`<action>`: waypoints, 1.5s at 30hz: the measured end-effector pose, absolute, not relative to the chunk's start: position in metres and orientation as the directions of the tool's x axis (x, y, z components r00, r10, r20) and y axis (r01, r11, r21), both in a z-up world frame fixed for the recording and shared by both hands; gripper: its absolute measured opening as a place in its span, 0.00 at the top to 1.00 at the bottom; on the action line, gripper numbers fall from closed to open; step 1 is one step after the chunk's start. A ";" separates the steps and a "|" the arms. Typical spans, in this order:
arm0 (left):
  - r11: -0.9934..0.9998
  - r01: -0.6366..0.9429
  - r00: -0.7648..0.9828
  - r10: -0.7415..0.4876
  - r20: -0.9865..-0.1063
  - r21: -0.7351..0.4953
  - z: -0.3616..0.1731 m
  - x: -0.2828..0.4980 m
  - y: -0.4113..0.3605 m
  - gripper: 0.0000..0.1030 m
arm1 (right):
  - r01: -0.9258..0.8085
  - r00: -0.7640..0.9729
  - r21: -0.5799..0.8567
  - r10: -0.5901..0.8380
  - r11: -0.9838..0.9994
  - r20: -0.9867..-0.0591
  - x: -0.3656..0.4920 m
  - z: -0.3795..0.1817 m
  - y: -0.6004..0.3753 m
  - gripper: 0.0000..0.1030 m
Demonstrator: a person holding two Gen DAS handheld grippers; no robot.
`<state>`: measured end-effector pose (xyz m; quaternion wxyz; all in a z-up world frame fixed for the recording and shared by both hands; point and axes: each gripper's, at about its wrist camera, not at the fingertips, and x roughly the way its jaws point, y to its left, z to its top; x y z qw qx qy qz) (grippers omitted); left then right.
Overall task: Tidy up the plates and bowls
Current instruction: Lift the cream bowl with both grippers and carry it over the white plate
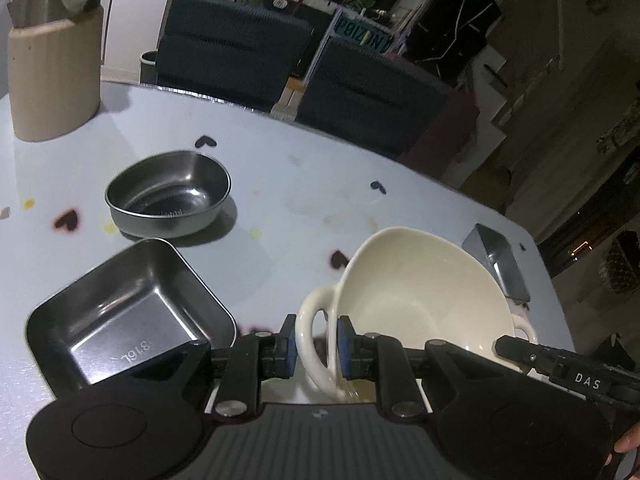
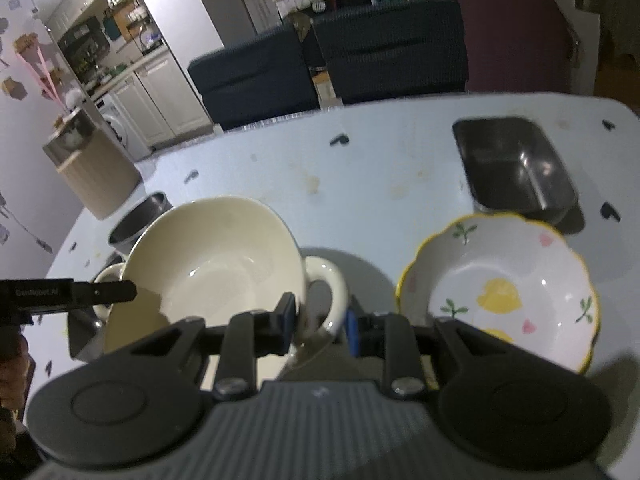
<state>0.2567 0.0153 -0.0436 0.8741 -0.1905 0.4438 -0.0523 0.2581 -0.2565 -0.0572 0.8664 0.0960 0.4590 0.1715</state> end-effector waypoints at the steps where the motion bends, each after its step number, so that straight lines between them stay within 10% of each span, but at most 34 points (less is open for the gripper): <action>1: 0.922 -0.077 0.605 -0.260 -0.752 -0.380 -0.040 0.254 0.016 0.80 | -0.213 0.526 0.323 0.387 0.922 -0.757 0.257 -0.053 -0.258 0.71; 26: 0.884 -0.092 0.723 -0.257 -0.641 -0.459 0.014 0.134 0.057 0.80 | -0.267 0.660 0.385 0.459 0.883 -0.595 0.156 0.014 -0.234 0.75; 45: 0.871 -0.159 0.673 -0.249 -0.697 -0.464 -0.041 0.080 0.099 0.80 | -0.255 0.588 0.418 0.484 0.872 -0.648 0.110 -0.021 -0.201 0.75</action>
